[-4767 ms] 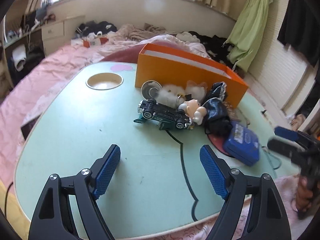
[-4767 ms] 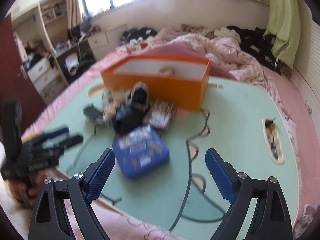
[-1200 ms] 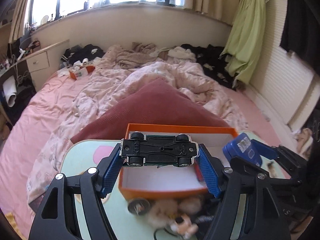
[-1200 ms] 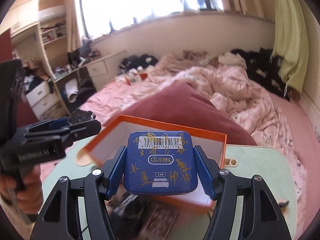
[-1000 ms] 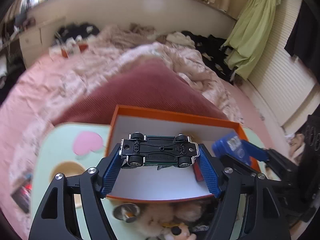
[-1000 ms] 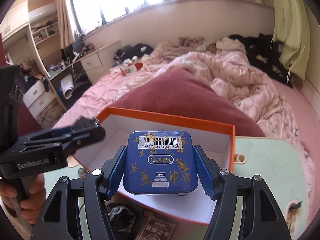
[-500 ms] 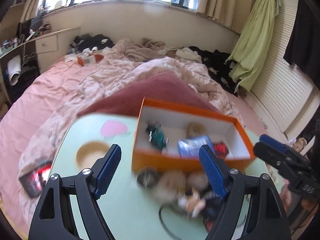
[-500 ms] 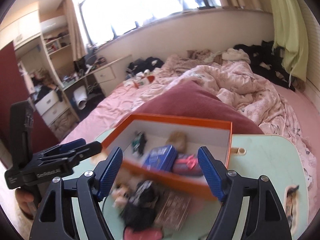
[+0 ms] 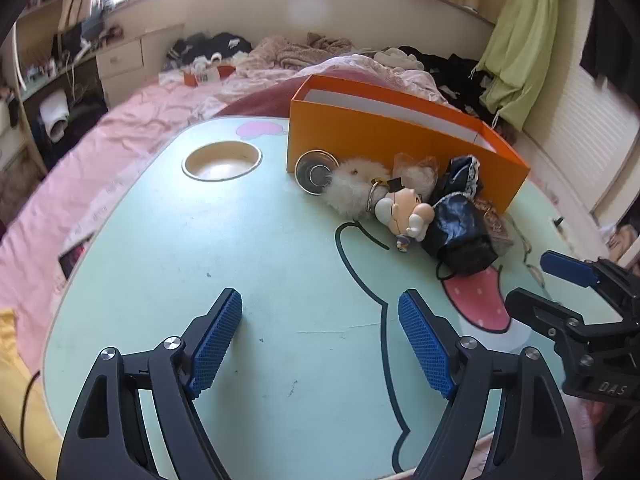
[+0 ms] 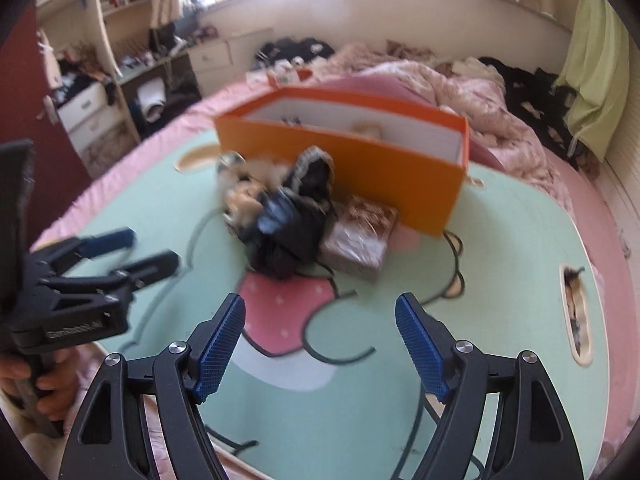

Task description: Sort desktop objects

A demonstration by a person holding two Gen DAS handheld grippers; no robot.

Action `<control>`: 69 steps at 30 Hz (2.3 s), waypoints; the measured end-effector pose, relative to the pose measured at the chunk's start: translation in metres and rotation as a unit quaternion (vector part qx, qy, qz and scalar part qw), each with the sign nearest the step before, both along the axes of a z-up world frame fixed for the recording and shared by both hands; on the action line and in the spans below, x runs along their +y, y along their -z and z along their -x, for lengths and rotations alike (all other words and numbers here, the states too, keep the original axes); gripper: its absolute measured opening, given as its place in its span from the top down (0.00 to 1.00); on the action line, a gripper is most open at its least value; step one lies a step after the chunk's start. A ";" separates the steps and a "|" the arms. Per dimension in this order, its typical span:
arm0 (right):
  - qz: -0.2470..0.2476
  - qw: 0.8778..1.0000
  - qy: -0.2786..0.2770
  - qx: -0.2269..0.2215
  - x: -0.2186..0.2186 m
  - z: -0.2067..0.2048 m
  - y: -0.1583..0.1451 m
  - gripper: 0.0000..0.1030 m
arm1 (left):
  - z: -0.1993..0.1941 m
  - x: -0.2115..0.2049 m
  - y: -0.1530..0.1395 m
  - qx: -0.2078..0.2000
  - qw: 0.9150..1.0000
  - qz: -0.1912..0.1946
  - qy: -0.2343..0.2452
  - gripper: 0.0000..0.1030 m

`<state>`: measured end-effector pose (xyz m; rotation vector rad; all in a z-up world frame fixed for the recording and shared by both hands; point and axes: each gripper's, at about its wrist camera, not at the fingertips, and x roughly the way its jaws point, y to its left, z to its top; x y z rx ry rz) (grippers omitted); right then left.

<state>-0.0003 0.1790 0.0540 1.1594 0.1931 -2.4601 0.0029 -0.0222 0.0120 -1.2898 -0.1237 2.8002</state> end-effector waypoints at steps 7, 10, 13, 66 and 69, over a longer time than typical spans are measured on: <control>-0.021 0.998 0.039 -0.037 0.009 0.015 0.022 0.08 | -0.014 0.017 0.011 0.033 0.998 0.052 0.026 0.09; -0.026 0.998 0.028 -0.041 0.004 0.016 0.026 0.00 | -0.016 0.016 0.013 0.041 0.997 0.050 0.033 0.04; -0.023 0.999 0.023 -0.039 0.005 0.015 0.028 0.00 | -0.018 0.012 0.016 0.054 0.997 0.049 0.041 0.00; 0.098 0.989 0.078 -0.078 0.007 0.088 0.004 0.52 | -0.017 0.018 0.012 0.075 0.995 0.046 0.042 0.00; 0.076 0.992 0.040 -0.088 0.000 0.080 0.006 0.53 | -0.017 0.017 0.012 0.075 0.995 0.046 0.041 0.00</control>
